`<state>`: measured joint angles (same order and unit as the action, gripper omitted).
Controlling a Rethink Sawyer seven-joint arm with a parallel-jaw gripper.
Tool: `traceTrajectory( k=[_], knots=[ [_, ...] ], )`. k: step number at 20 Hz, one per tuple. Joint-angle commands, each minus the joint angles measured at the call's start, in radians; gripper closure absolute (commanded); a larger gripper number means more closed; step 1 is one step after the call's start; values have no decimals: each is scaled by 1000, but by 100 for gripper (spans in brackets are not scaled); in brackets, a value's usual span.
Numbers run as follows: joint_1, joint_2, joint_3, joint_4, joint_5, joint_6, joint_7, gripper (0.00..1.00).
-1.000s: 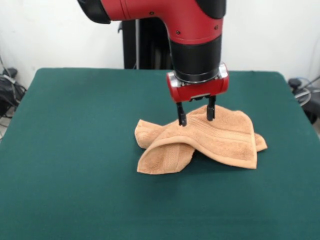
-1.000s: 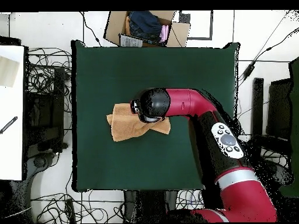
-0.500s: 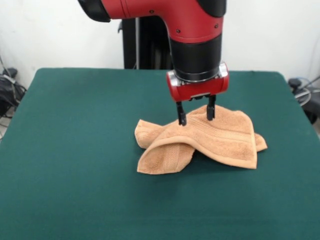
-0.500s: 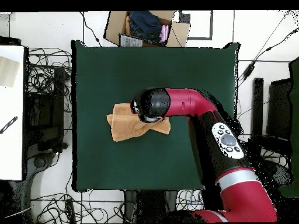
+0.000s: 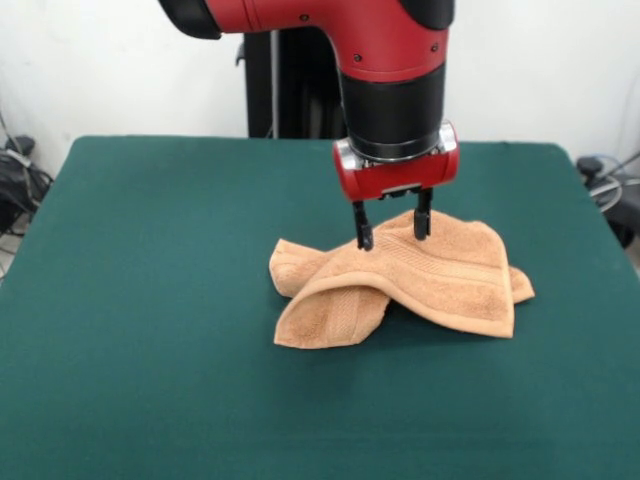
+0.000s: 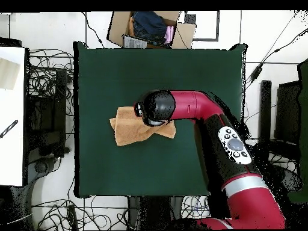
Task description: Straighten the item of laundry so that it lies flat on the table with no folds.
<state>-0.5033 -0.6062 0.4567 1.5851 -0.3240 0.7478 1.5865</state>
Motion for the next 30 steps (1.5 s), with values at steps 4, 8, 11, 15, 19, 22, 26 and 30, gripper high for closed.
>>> traceTrajectory(
  k=[4,8,11,15,19,22,26,30],
  knots=[
    [15,-8,1,38,-67,-22,-25,0],
    [16,-2,-1,35,-69,-30,-21,0],
    [14,6,-1,33,-73,-37,-24,0],
    [13,15,0,28,-76,-43,-27,0],
    [13,21,2,25,-78,-48,-29,0],
    [12,26,3,22,-80,-53,-31,0],
    [11,33,4,20,-82,-58,-33,0],
    [11,31,3,23,-84,-60,-33,0]
  ],
)
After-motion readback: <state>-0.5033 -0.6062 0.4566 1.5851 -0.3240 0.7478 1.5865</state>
